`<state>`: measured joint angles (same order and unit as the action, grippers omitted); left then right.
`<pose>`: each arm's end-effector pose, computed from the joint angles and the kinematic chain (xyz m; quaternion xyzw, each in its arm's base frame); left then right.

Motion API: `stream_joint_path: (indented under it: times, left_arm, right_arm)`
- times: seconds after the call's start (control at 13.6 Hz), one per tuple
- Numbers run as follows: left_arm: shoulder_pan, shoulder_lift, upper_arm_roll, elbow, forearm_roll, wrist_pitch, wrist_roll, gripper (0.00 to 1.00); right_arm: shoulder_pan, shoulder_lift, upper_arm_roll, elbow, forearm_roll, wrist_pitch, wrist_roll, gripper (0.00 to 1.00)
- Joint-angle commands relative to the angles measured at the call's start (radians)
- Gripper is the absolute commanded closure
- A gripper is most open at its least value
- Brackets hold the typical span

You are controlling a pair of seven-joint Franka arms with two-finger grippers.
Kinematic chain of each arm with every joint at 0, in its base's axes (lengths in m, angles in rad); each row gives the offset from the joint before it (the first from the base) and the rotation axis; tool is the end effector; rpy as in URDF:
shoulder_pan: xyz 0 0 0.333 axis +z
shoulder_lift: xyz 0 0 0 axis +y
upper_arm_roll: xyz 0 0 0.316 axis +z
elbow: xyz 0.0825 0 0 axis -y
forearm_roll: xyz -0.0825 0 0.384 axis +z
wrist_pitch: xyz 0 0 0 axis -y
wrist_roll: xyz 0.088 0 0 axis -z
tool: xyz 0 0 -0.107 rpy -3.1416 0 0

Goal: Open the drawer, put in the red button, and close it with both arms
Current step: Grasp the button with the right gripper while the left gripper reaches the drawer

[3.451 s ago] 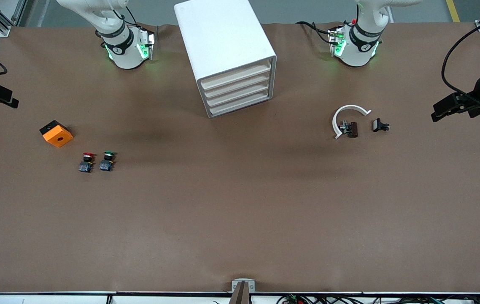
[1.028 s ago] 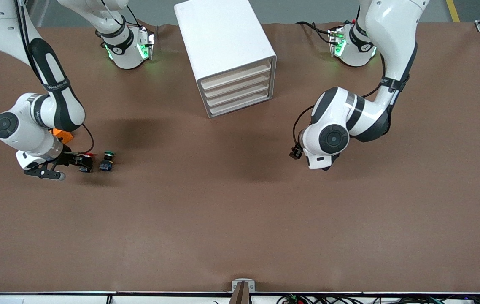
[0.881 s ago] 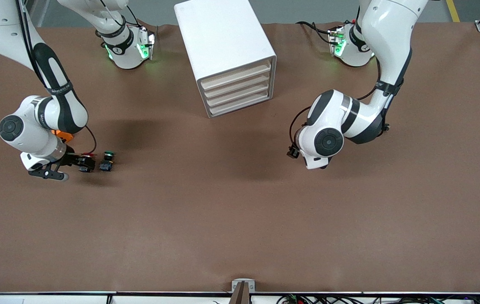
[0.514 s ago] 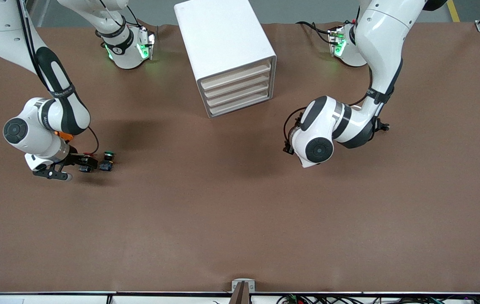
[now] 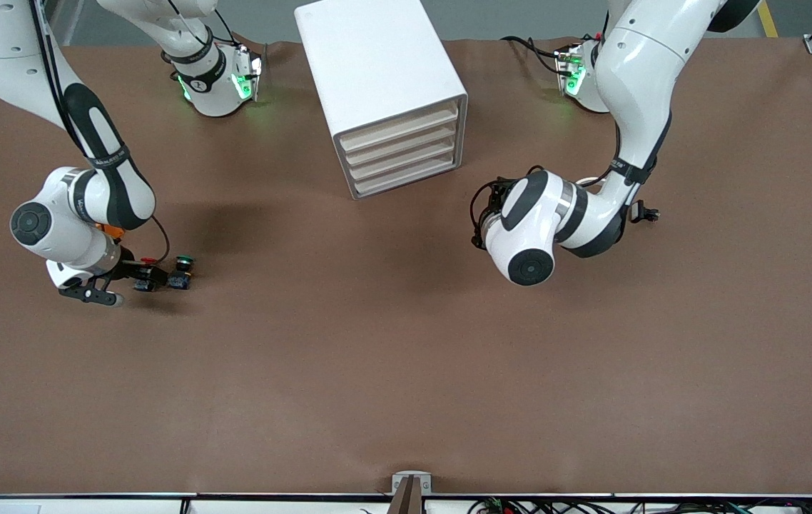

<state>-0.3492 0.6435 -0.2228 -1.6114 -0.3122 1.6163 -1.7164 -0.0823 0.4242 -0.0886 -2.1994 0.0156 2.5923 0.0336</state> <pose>0.5098 -0.3497 0.2355 -0.7499 -0.5477 0.3204 0.1870 0.5436 -0.0952 0.1855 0.9942 -0.1051 -0.0157 0.0133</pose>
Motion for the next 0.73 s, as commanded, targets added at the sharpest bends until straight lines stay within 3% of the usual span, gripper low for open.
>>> stream_joint_path:
  times: [0.0,0.15,0.22,0.66]
  left_arm:
    - [0.012,0.047,-0.017,0.077,-0.045,-0.099,-0.054,0.00]
    - [0.009,0.054,-0.017,0.085,-0.053,-0.108,-0.086,0.00]
    - [0.009,0.061,-0.017,0.091,-0.060,-0.111,-0.098,0.00]
    - [-0.008,0.120,-0.020,0.131,-0.174,-0.186,-0.247,0.00]
  right_arm:
    - [0.004,-0.007,-0.002,-0.011,-0.005,0.005,0.012,0.35]
    - [0.006,-0.007,-0.002,-0.008,-0.006,-0.001,0.014,0.83]
    - [0.006,-0.007,-0.002,-0.008,-0.006,-0.001,0.014,0.97]
    - [0.004,-0.007,-0.002,-0.008,-0.006,0.000,0.014,1.00]
